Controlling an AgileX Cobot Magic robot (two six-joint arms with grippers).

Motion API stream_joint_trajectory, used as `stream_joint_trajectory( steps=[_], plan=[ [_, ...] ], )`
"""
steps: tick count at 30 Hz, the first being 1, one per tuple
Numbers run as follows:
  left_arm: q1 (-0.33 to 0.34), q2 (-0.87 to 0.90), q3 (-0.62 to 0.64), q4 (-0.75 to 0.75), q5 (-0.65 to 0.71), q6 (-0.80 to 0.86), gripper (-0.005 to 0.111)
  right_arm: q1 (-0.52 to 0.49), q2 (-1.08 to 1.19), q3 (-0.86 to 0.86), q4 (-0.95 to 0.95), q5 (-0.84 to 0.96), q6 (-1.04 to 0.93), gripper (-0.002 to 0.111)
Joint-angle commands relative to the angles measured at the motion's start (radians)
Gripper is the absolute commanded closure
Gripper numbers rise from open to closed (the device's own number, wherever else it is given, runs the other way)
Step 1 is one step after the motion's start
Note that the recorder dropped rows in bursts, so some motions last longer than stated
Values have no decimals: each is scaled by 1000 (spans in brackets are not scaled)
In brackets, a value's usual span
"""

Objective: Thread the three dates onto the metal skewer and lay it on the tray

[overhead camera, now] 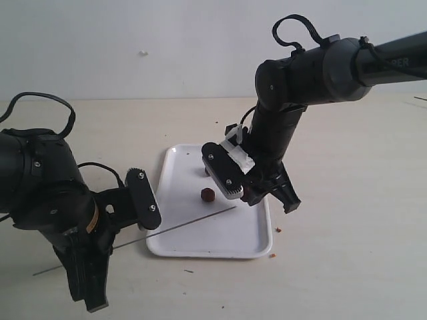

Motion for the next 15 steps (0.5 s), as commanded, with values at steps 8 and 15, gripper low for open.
stream_joint_trajectory(
  steps=[8,15],
  plan=[
    [2,1,0,9,-52,-15,107,-1,-12,-4,-12,26,1,73],
    [2,1,0,9,-52,-30,107,-1,-12,-4,-14,46,1,73]
  ],
)
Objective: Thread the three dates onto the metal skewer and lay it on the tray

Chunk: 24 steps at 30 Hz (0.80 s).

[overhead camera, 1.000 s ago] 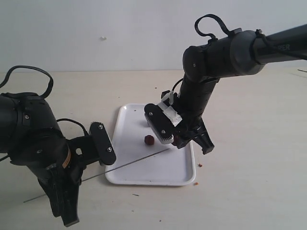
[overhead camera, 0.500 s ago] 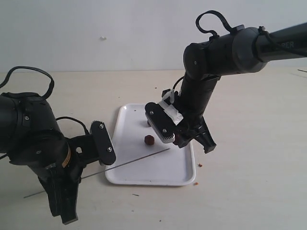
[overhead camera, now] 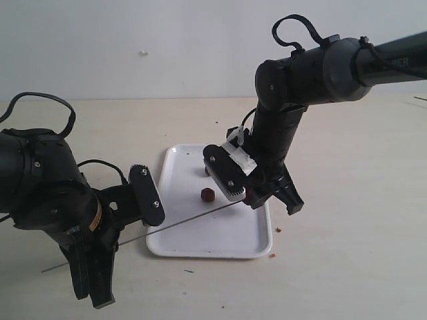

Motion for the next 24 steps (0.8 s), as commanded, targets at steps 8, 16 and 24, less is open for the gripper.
stream_joint_trajectory(
  steps=[8,16,24],
  plan=[
    [2,1,0,7,-8,-19,107,-1,-18,-4,-8,22,1,73],
    [2,1,0,8,-29,-19,107,-1,-39,-4,-1,22,7,73],
    [2,1,0,8,-25,-19,107,-1,-39,-4,-59,27,31,73]
  ],
)
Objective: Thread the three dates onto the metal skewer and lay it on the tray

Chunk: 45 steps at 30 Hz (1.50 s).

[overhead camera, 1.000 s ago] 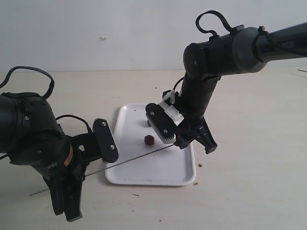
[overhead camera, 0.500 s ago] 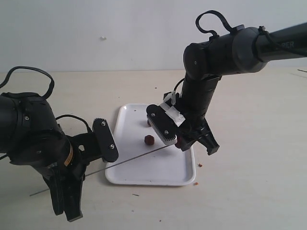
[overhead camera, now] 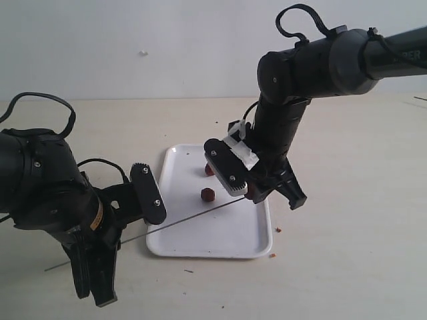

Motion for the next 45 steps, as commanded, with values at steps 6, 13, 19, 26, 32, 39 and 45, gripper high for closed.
stream_joint_trajectory(
  steps=[6,13,19,26,32,39,45],
  plan=[
    [2,1,0,5,-5,-15,107,-1,-9,-4,-33,20,14,73],
    [2,1,0,5,-29,-18,107,-1,-9,-4,-31,24,14,73],
    [2,1,0,5,-39,-18,107,23,-9,-4,-44,20,14,73],
    [2,1,0,1,35,-24,107,39,-9,-4,-77,-3,89,73],
    [2,1,0,1,16,-27,107,39,-9,-4,-78,-3,89,73],
    [2,1,0,1,-48,-27,107,39,-9,-4,-78,-3,89,73],
    [2,1,0,-1,-28,-34,107,39,-9,-4,-78,-3,89,73]
  ],
)
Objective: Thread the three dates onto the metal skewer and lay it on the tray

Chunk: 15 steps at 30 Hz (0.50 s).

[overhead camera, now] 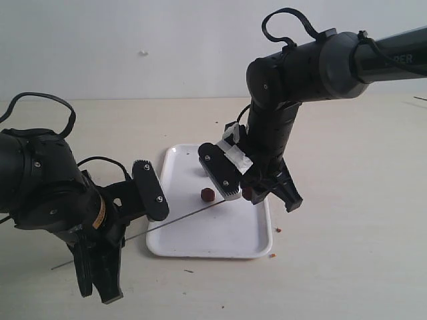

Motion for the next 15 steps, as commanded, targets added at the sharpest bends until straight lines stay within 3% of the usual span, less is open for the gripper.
stream_joint_trajectory(
  steps=[1,15],
  plan=[
    [2,1,0,-1,12,-18,107,1,-9,-4,-6,-3,3,73],
    [2,1,0,1,-12,-31,107,1,-9,-4,-9,6,3,74]
  ],
)
